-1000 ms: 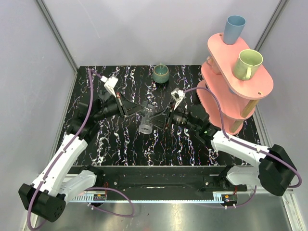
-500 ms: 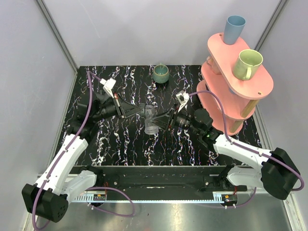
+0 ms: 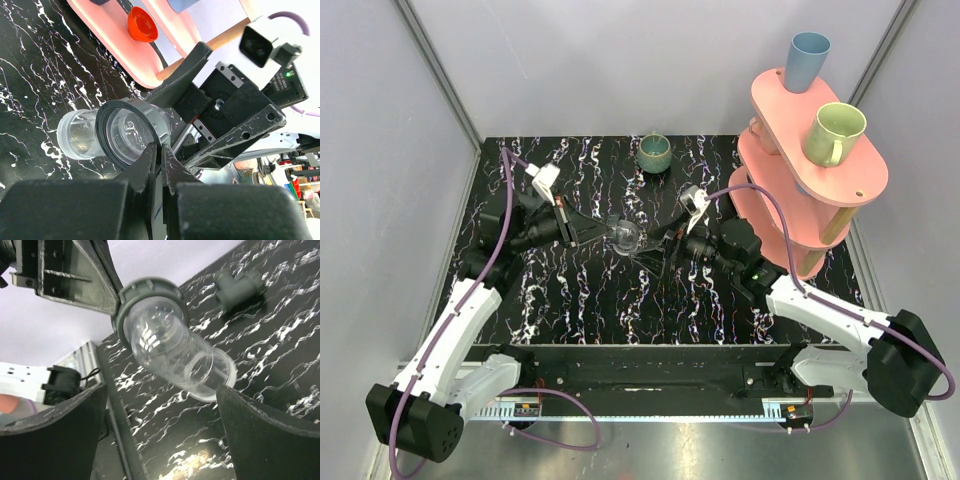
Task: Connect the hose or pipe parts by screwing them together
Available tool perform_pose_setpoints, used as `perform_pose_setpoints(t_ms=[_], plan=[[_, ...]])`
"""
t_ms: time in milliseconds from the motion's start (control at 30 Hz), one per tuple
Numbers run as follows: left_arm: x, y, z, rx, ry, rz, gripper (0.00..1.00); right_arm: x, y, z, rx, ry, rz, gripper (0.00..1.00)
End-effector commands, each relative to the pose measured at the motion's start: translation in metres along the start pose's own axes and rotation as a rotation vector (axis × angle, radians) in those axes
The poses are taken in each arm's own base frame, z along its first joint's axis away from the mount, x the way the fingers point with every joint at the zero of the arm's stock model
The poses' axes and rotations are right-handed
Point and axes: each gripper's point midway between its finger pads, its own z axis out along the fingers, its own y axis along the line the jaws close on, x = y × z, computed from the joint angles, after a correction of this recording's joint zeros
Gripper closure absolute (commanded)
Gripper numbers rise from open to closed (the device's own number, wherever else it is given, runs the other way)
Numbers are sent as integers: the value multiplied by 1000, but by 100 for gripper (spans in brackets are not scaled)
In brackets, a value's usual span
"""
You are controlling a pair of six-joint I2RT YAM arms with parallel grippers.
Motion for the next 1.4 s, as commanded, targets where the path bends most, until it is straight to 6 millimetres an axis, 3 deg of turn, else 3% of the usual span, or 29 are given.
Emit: perform_pose_setpoints(t_ms=[0,167,333,533,733,1367], plan=[[-9,-19,-5,68,-23,89,100,-41,2,3,-9,-90,-320,0],[-2,-15,-7,44,14,104,100,-61,15,10,-96,-169,-546,0],[2,-18,-7,48,27,102,100,-57,32,20,-244,-177,-684,0],[0,-26,-6,60,24,106,100,-46,36,31,-323,-136,-680,0],[-2,-32,-6,69,20,107,100,-49,29,42,-300,-135,-682,0],[-8,-32,-5,64,-7,93,100,-42,25,52,-314,-114,-613,5]])
